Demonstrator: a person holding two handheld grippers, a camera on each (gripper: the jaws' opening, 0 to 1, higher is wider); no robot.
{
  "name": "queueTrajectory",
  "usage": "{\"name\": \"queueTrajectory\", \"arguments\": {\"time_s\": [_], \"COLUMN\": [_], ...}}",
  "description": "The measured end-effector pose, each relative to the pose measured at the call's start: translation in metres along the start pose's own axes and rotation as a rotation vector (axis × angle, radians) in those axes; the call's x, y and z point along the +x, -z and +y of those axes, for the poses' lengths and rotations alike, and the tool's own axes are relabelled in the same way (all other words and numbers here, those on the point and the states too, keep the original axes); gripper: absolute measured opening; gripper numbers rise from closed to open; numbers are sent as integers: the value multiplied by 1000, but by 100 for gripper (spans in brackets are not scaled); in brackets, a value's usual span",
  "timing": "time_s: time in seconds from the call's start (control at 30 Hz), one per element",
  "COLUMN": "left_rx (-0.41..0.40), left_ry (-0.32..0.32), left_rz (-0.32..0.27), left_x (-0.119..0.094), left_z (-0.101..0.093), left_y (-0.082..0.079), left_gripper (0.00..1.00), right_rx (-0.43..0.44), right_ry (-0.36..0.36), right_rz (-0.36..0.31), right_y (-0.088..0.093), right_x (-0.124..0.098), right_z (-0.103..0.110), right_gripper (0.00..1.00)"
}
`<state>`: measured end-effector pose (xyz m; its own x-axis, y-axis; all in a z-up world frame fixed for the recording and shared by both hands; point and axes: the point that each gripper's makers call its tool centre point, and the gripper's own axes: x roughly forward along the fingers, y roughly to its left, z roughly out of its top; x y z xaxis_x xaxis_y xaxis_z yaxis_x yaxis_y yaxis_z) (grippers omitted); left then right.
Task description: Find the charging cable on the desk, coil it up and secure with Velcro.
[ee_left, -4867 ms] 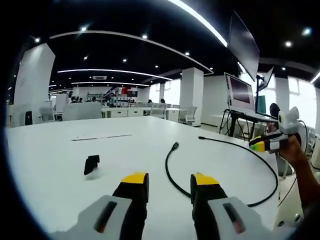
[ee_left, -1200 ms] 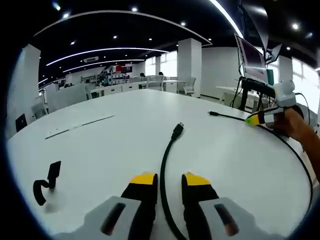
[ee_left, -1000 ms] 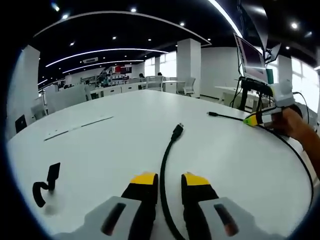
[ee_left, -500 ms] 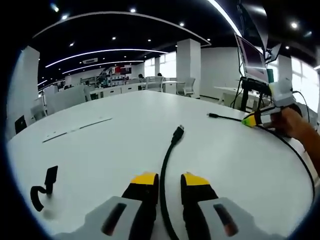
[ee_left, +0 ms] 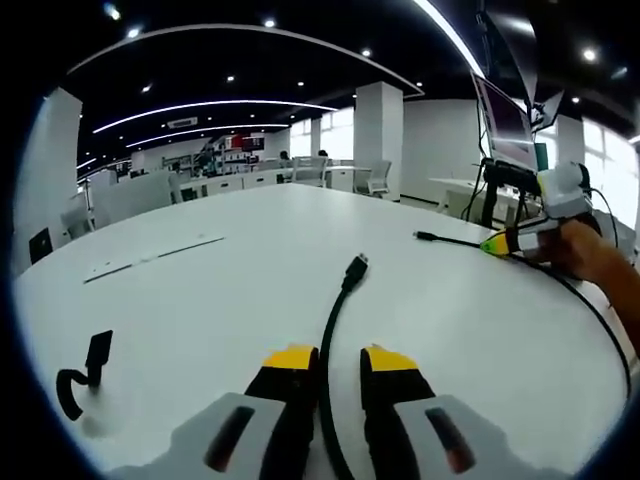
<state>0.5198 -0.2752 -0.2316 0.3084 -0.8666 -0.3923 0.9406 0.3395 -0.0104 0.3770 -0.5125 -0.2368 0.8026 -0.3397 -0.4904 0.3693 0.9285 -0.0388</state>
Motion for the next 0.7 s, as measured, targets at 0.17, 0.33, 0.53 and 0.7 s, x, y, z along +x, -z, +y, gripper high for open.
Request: {"name": "queueTrajectory", "arguments": {"time_s": [0.17,0.33,0.53,0.7], "left_rx": [18,25,60,74], "left_ry": [-2,4,13,-12], "left_rz": [-3,-4,4,-16], "left_x": [0,2,5,5], "left_z": [1,0,0,4], "left_y": [0,0,-2,-4], "left_gripper": [6,6,5,4], "right_rx": [-13,-9,18,-9], "right_ry": [18,25,49,81], "right_rz": [3,6,9,-10], "right_y": [-2,-6,-10,-11], "right_x": [3,7,13,12], "right_z": [-3,-9,-17,-18], "right_gripper": [7,6,5,4]}}
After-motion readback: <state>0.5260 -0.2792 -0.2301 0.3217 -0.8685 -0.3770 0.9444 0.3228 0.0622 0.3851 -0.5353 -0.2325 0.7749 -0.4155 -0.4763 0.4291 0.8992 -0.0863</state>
